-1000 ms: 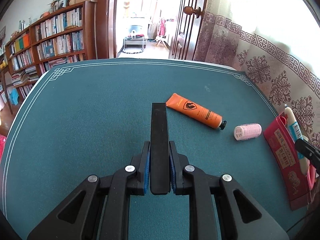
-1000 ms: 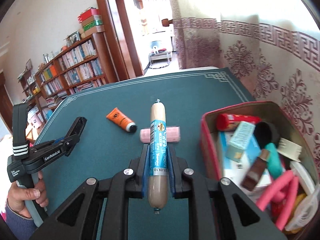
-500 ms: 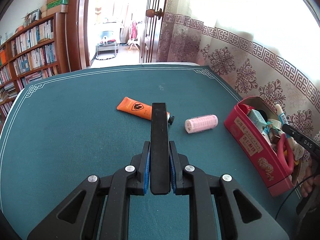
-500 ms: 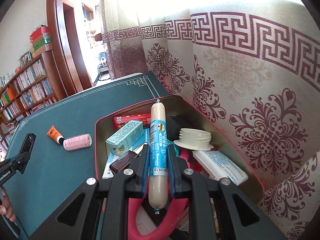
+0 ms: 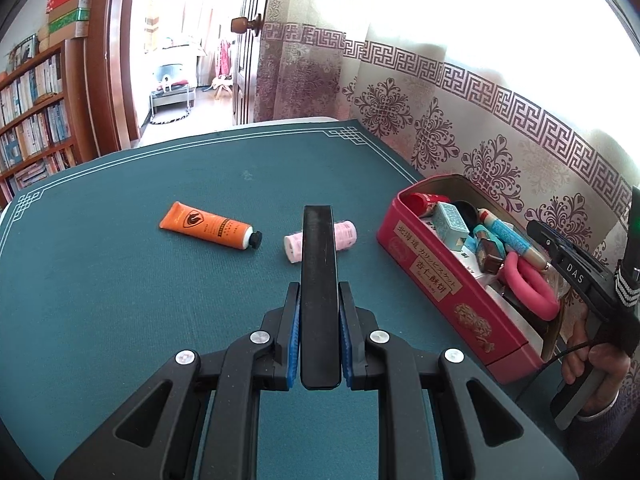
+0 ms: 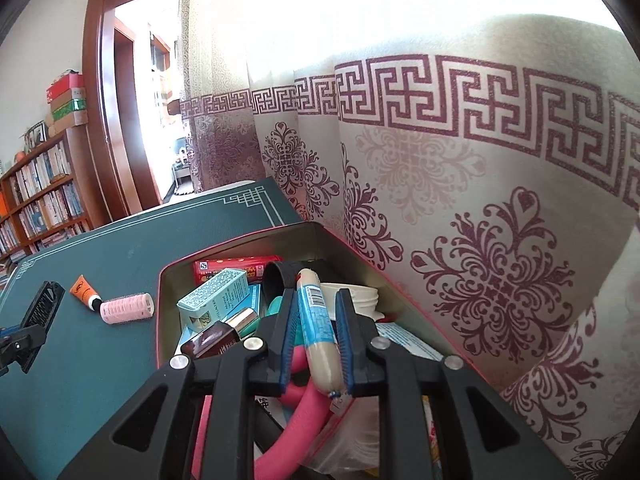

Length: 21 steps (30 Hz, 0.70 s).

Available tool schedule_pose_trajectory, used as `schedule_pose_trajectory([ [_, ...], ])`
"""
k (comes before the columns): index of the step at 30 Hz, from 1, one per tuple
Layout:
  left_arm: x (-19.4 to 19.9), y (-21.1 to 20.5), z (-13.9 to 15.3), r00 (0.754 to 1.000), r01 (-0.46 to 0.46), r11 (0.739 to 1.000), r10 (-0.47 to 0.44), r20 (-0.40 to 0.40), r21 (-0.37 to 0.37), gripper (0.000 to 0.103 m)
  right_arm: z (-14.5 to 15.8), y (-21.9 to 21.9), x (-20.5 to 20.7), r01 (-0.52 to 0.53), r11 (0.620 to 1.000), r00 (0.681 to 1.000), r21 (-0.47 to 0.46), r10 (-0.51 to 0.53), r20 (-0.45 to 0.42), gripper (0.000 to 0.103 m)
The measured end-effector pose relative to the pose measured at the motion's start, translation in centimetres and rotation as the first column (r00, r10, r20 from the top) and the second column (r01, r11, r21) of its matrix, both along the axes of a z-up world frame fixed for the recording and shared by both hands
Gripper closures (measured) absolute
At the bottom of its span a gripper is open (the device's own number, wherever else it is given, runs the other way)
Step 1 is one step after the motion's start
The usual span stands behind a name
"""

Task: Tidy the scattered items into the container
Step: 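Carry both items over the tin, lowering tube with right and comb with left, then open both grippers to release comb and tube into the tin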

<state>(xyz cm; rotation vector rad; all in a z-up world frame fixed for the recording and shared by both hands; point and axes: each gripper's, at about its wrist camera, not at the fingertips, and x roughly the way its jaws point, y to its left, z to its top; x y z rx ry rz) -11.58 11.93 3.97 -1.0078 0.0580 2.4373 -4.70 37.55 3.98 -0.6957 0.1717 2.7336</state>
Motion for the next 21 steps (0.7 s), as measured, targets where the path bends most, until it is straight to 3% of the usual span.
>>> schedule_pose_trajectory([
  [3,0.0,2.2,0.3,0.999,0.046,0.999,-0.046,0.006,0.009,0.085,-0.1,-0.5,1.4,0.018,1.000,0.999,0.020,-0.017,-0.043,0.069],
  [5,0.0,3.8,0.5,0.997,0.077,0.997,-0.077,0.006,0.016,0.085,-0.1,-0.4,2.2,0.023,1.000,0.997,0.014,-0.022,-0.074,0.053],
  [7,0.1,5.5,0.8,0.994,0.105,0.994,-0.105,0.003,0.028,0.085,0.0,-0.3,2.9,0.029,1.000,0.994,0.009,-0.028,-0.103,0.047],
  [13,-0.2,10.4,1.3,0.983,0.183,0.982,-0.184,0.006,0.050,0.085,-0.1,0.1,3.8,0.035,0.999,0.990,-0.028,-0.039,-0.134,0.037],
  [21,-1.3,15.8,1.4,0.963,0.267,0.963,-0.268,0.027,0.042,0.085,-0.1,0.0,4.6,0.052,0.999,0.985,0.004,-0.051,-0.166,0.029],
])
